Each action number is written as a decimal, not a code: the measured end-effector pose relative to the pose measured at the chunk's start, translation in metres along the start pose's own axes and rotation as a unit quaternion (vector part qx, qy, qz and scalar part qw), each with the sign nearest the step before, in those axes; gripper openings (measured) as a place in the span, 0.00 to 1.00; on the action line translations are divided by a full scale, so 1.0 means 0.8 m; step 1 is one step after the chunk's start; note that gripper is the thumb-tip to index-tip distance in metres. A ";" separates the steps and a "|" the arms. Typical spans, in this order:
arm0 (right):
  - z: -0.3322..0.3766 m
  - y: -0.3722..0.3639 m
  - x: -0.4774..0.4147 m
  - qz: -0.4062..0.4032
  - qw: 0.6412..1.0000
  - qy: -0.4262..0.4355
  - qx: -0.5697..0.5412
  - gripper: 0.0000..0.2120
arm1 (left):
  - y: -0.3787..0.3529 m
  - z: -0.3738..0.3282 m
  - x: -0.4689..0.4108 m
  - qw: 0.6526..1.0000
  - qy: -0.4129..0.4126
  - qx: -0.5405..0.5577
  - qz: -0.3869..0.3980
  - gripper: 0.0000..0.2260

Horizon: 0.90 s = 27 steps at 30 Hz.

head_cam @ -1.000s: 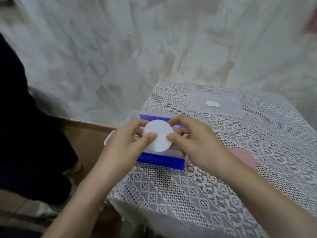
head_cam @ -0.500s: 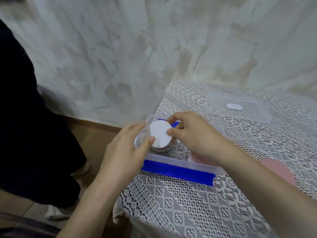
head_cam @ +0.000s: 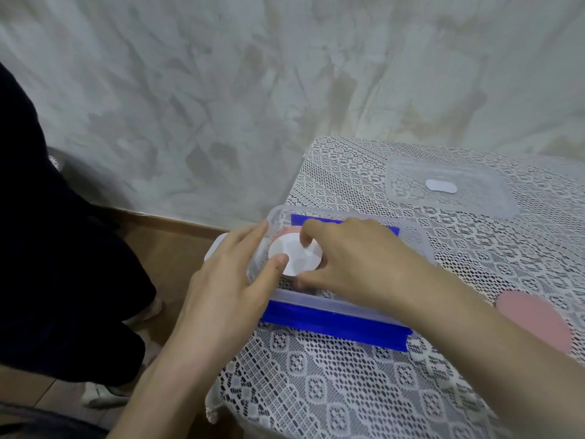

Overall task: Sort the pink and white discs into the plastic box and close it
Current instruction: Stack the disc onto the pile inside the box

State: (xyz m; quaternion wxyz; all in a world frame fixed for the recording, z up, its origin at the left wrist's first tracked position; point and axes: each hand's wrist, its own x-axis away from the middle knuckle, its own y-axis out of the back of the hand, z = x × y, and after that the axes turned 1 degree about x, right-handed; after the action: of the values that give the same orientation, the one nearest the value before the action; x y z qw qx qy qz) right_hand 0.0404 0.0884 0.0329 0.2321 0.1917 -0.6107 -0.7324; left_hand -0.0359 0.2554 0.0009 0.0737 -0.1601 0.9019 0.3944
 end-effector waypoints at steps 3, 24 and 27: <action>-0.006 -0.007 -0.007 -0.003 1.000 0.006 -0.004 0.19 | 0.000 0.002 0.000 1.000 0.003 0.013 0.002 0.23; -0.016 0.003 0.018 -0.096 0.989 0.065 0.088 0.14 | 0.012 -0.027 -0.006 0.971 -0.005 -0.240 -0.009 0.24; -0.024 0.010 0.039 -0.123 0.983 0.069 0.118 0.13 | 0.005 -0.044 -0.010 0.961 -0.046 -0.273 -0.021 0.19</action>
State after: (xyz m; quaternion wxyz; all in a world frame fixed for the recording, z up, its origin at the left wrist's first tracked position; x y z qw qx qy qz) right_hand 0.0264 0.0542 0.0371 0.1578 0.3415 -0.6468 -0.6635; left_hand -0.0299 0.2337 0.0296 0.0772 -0.1743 0.7519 0.6312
